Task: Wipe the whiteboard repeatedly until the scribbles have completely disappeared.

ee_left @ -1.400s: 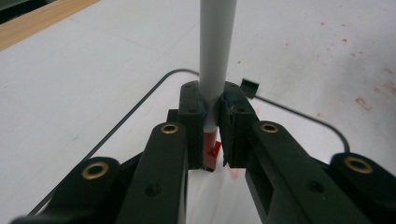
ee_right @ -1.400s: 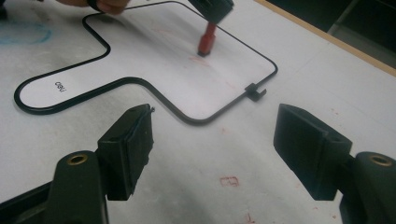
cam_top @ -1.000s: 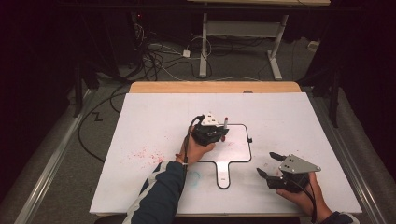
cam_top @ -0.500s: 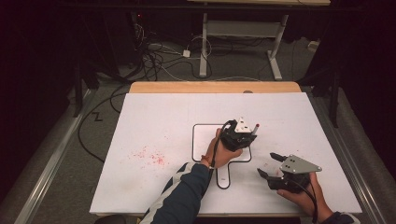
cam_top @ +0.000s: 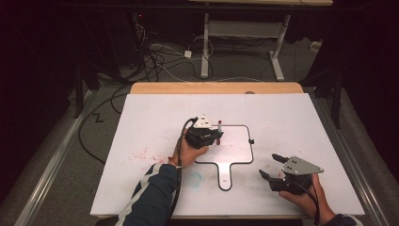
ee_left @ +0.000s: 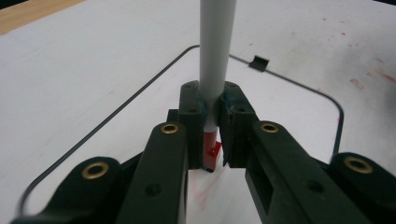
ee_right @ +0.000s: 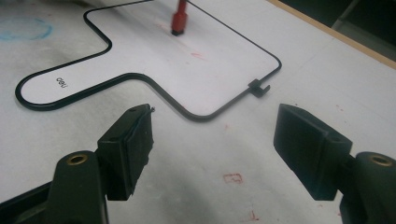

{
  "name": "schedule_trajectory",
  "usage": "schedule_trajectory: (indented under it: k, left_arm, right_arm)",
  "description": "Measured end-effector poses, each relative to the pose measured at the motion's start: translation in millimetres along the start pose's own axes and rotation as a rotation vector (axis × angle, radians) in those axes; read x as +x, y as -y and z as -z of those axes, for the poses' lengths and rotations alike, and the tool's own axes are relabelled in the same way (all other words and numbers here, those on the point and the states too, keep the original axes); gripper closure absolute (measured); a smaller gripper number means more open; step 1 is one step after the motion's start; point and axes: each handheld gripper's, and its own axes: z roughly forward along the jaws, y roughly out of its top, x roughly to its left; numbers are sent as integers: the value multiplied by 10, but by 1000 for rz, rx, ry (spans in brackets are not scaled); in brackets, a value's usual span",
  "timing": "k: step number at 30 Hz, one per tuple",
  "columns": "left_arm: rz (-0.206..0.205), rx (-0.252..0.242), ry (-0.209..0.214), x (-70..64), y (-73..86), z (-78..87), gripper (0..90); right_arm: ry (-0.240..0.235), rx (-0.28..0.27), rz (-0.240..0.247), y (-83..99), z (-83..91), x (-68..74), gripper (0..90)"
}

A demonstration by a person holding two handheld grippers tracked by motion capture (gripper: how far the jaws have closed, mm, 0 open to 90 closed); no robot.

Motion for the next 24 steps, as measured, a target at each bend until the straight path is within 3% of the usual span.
schedule_trajectory:
  k: [2,5,10,12,14,16,17,24]
  left_arm:
    - [-9,-18,2,65,67,91,792]
    - [-6,-9,-27,116,122,198,792]
    - [-4,-6,-45,159,145,235,792]
    - [30,-17,-42,150,132,184,792]
    - [-4,-26,-20,7,47,15,792]
    - [-15,-30,-9,-48,14,-52,792]
    - [-29,-36,8,-147,-54,-179,792]
    - [-59,-39,26,-363,-213,-450,792]
  right_arm:
    - [1,1,-3,1,0,-3,293]
    - [0,2,1,-1,-3,-3,293]
    - [2,0,0,-7,-1,6,293]
    - [-1,5,-1,-3,-15,-1,293]
    - [-3,7,3,-6,-21,-1,294]
    - [-4,5,4,-10,-19,9,294]
    - [-5,6,0,-11,-22,11,294]
    - [-15,12,10,3,-38,13,293]
